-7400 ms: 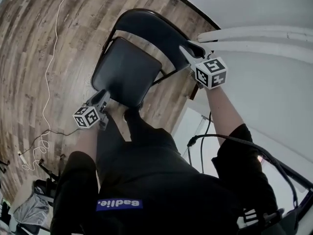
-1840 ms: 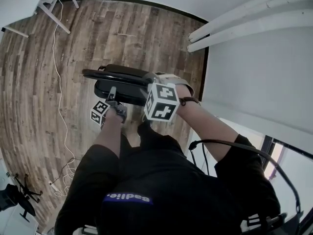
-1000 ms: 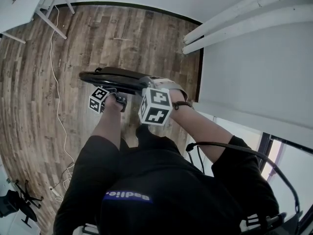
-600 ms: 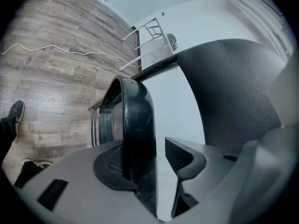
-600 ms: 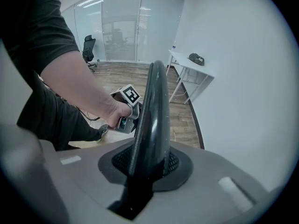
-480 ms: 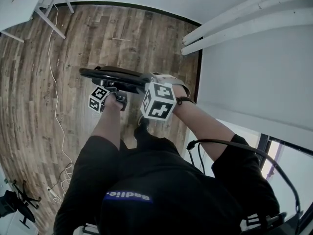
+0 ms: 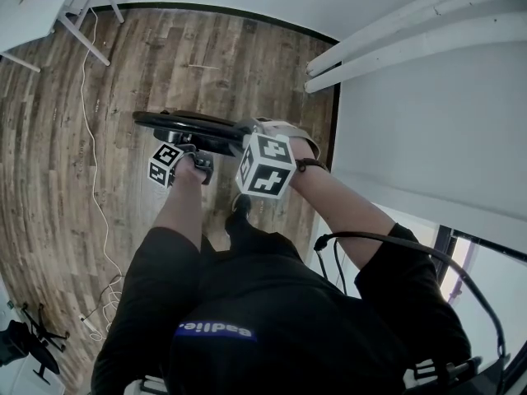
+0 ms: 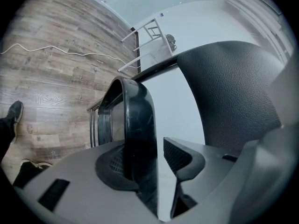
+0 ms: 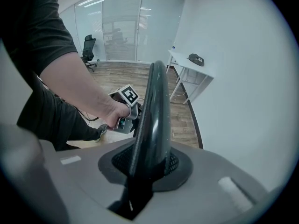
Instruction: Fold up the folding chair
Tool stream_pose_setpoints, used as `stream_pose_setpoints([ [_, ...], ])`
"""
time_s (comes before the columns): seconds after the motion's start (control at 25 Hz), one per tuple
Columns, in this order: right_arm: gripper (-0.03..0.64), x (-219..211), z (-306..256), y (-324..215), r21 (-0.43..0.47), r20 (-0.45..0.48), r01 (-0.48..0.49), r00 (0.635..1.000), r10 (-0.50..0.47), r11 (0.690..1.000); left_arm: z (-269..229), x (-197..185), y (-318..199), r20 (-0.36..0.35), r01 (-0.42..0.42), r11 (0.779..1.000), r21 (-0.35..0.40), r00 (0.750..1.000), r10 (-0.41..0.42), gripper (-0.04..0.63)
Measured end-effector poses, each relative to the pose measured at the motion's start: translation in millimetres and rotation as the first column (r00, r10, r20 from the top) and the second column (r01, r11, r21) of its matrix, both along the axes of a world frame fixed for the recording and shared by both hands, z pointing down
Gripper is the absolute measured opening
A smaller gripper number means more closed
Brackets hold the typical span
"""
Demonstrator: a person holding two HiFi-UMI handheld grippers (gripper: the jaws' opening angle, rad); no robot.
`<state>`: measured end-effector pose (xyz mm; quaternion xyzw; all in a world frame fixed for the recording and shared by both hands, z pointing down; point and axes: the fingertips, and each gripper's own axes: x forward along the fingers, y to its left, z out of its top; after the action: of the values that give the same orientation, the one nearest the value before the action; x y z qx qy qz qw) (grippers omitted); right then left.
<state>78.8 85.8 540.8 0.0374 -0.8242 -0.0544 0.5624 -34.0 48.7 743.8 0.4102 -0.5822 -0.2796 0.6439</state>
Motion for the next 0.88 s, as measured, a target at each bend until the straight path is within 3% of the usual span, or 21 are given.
stream_pose_setpoints([
  [0.44,0.058,6,-3,-25,-0.015,0.005,0.006,1.0,-0.006,1.0,-5,5,-12,-0.005,-0.015,1.0,0.005,1.0,0.015,0.186],
  [0.6,0.054,12,-3,-37,-0.05,0.006,0.004,1.0,-0.004,0.999,-1,8,-3,-0.012,-0.001,1.0,-0.027,1.0,0.001,0.193],
  [0.88,0.047,15,-8,-57,-0.051,0.008,0.038,0.999,-0.038,0.998,-9,14,-24,-0.024,0.011,1.0,0.014,1.0,-0.01,0.199],
])
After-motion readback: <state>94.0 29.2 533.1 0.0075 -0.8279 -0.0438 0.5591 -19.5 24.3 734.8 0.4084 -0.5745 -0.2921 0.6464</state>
